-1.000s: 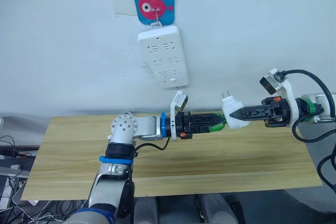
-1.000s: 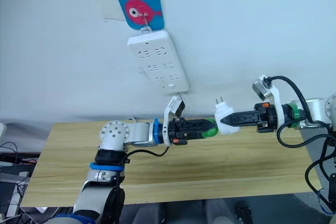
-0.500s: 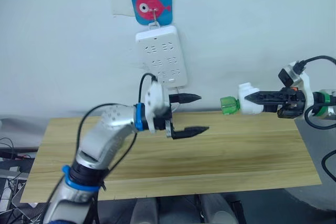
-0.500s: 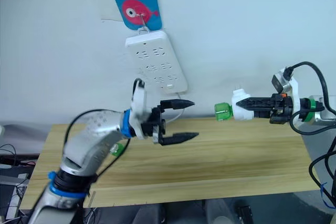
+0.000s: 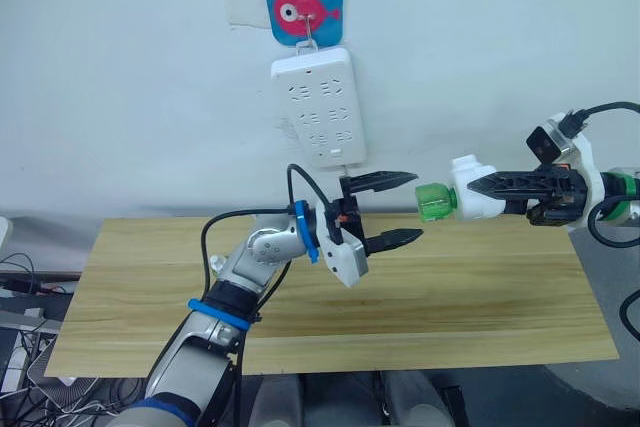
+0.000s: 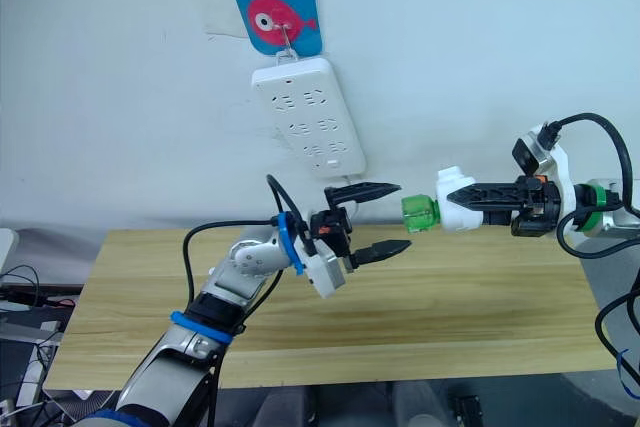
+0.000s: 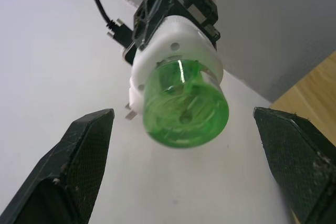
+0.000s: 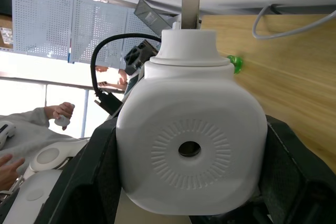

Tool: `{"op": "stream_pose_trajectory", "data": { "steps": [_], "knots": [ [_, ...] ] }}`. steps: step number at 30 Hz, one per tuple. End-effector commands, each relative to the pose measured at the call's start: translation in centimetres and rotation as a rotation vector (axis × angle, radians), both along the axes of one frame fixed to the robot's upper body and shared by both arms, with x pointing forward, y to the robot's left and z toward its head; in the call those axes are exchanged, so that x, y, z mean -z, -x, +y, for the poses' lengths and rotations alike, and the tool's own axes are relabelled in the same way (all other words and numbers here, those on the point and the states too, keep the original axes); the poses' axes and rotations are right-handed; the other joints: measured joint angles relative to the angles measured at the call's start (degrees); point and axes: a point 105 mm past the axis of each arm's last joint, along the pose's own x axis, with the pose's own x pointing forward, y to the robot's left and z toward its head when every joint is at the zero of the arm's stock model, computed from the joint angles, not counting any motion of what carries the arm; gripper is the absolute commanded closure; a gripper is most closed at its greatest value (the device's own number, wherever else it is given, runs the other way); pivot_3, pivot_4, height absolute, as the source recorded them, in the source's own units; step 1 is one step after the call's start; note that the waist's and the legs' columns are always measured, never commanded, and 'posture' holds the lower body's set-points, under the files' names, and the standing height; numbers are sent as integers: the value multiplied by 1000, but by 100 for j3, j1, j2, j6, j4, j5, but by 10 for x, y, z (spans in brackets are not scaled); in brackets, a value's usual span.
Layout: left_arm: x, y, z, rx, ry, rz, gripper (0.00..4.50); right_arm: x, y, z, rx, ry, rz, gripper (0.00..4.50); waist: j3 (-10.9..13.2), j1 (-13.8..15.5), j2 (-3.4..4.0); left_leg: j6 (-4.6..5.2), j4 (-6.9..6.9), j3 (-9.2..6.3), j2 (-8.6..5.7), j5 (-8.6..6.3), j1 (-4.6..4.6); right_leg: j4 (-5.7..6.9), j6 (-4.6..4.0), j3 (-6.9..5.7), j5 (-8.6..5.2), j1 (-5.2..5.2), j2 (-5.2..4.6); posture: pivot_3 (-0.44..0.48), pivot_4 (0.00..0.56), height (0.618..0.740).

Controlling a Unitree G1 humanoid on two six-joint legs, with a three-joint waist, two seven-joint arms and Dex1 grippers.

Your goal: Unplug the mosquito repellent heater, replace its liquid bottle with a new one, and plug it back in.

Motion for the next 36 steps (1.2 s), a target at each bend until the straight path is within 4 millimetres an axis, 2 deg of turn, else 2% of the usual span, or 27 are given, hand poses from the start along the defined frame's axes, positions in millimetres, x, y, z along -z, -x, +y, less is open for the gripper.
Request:
{"op": "stream_pose_trajectory", "data": {
  "steps": [1, 2, 5, 11, 15, 16, 19, 23, 25, 27, 30, 34, 35, 36],
  "knots": [
    [-12, 6, -5, 29, 47, -81, 23, -14, 6, 5, -39, -22, -46, 1516, 0, -10, 0, 0, 0, 0, 0, 0, 0, 3, 0, 0, 0, 0, 0, -180, 206, 740],
    [-13, 6, -5, 30, 53, -88, 23, -14, 6, 5, -39, -22, -46, 1516, -1, -12, 1, 0, 1, 0, 0, 0, 0, 6, 0, 0, 0, -2, 0, -180, 206, 740],
    [-13, 6, -7, 40, 46, -100, 616, -13, 7, 6, -43, -21, -45, 1516, -1, -18, 2, 0, 5, -1, 0, 1, 1, 12, 0, 1, 0, -2, 0, -180, 202, 740],
    [-8, 5, -11, 59, 32, -53, 2262, -12, 9, 8, -52, -23, -45, 1516, -2, -26, 3, 0, 6, -1, 1, 1, 1, 20, 0, 0, 0, -6, 0, -183, 198, 740],
    [-9, 10, -12, 101, 51, 24, 2280, -12, 10, 8, -55, -20, -45, 1516, -2, -31, 3, 0, 7, -2, 2, 1, 1, 24, 0, 1, 0, -7, 0, -183, 196, 740],
    [-11, 12, -13, 127, 68, 112, 2280, -12, 11, 8, -54, -16, -46, 1516, -2, -35, 4, 0, 9, -2, 2, 1, 1, 26, 0, 1, 0, -7, 0, -184, 196, 740],
    [-23, 6, -17, 184, 125, 548, 2280, -12, 12, 6, -50, -6, -49, 1516, -4, -66, 7, -2, 8, -4, 15, 2, 0, 32, 1, 1, -1, -11, -6, -188, 190, 740],
    [-40, 3, -16, 357, 157, 1324, 2280, -12, 16, 5, -60, 11, -49, 1516, -7, -88, 12, 3, 10, -27, 21, 5, -8, 33, 2, -10, -2, -12, -14, -187, 187, 740],
    [-36, -7, -11, 440, 193, 1757, 2280, -11, 18, 6, -70, 21, -56, 1516, -8, -120, 14, 8, 12, -44, 18, 7, -8, 32, 2, -18, -2, -8, -16, -186, 187, 740],
    [-27, -16, -8, 504, 243, 2101, 2280, -11, 18, 7, -76, 26, -59, 1516, -8, -151, 14, 10, 19, -53, 10, 8, -6, 35, 4, -27, -4, -4, -16, -185, 186, 740],
    [-8, -23, -7, 523, 289, 2371, 2280, -9, 18, 9, -80, 35, -63, 1516, -8, -176, 14, 10, 24, -40, -11, 9, -4, 37, 6, -29, -4, -3, -10, -186, 189, 740],
    [-5, -10, -12, 537, 200, 2434, 2280, -6, 17, 9, -77, 39, -61, 1516, -8, -207, 14, -5, 21, -32, -10, 18, -5, 35, 5, -23, -4, -6, 4, -193, 195, 740],
    [-8, -7, -13, 557, 185, 2430, 1716, -6, 17, 9, -76, 38, -59, 1516, -8, -214, 14, -7, 20, -30, -9, 19, -5, 35, 5, -21, -4, -6, 5, -193, 199, 740],
    [-13, -6, -13, 586, 187, 2425, 1447, -6, 17, 9, -75, 37, -59, 1516, -8, -215, 14, -10, 19, -28, -9, 20, -5, 34, 4, -20, -4, -6, 5, -193, 199, 740]
  ]
}}
